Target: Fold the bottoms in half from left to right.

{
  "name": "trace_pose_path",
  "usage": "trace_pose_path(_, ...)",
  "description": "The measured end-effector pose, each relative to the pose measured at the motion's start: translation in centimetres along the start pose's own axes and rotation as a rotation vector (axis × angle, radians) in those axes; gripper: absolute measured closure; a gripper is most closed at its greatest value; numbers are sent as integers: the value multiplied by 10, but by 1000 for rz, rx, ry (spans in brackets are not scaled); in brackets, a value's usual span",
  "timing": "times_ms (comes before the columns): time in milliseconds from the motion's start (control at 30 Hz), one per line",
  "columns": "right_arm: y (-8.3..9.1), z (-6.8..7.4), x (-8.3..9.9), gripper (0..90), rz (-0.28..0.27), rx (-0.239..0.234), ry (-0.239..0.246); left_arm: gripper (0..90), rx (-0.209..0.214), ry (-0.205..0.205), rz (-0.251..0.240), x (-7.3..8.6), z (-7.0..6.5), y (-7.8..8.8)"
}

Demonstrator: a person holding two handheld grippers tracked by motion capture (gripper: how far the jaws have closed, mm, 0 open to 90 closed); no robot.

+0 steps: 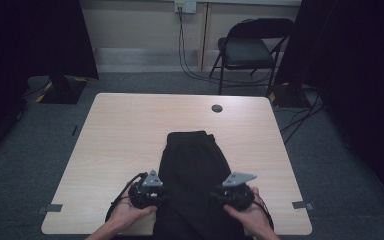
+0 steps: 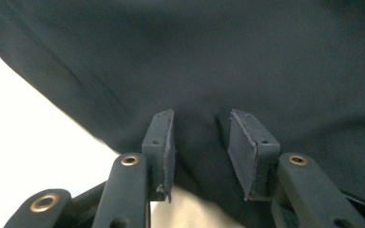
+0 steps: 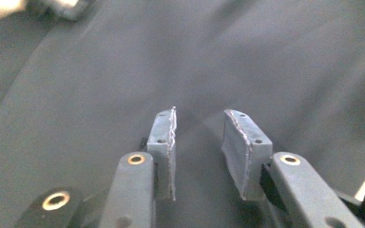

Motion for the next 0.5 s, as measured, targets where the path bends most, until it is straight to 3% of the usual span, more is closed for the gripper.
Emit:
trace_pose_path(33, -3, -10, -7, 620, -32, 41, -23, 612, -10, 13, -24, -4, 5, 1)
trace_pose_path(67, -7, -20, -14, 606, -52, 78, -44, 604, -47, 25, -59, -10, 16, 2)
trace_pose_path(100, -12, -29, -21, 597, -58, 94, -60, 596, -47, 25, -59, -10, 16, 2)
trace_pose_path(133, -12, -29, -21, 597, -58, 94, -60, 596, -51, 43, -72, -13, 23, 0)
trace_pose_path(200, -29, -45, -31, 561, -45, 117, -87, 580, -51, 54, -57, -12, 29, -5)
trace_pose_path(233, -45, -53, -33, 569, -13, 121, -105, 574, -59, 37, -40, -8, 28, -9)
trace_pose_path(267, -52, -55, -33, 627, 4, 137, -108, 566, -59, 28, -33, -7, 27, -8)
trace_pose_path(300, -52, -55, -33, 627, 4, 137, -108, 562, -59, 28, -33, -7, 27, -8)
trace_pose_path(333, -57, -57, -32, 844, -1, 125, -131, 564, -70, 35, -31, -6, 26, -8)
trace_pose_path(367, -54, -55, -33, 891, -18, 121, -128, 569, -80, 33, -31, -6, 25, -9)
trace_pose_path(433, -40, -48, -38, 897, -49, 141, -81, 570, -105, 22, -21, -7, 21, -10)
trace_pose_path(500, -31, -46, -40, 897, -68, 141, -75, 570, -107, 33, -23, -7, 21, -10)
Point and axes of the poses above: each handheld gripper's, and its own axes: y roughly backward along the jaws, x roughly out of its underside, z roughly to its left, the point moved 1 cm from there along -y, roughly forward along the jaws, and after that the axes turned 12 degrees about x, right-handed, at the moved point
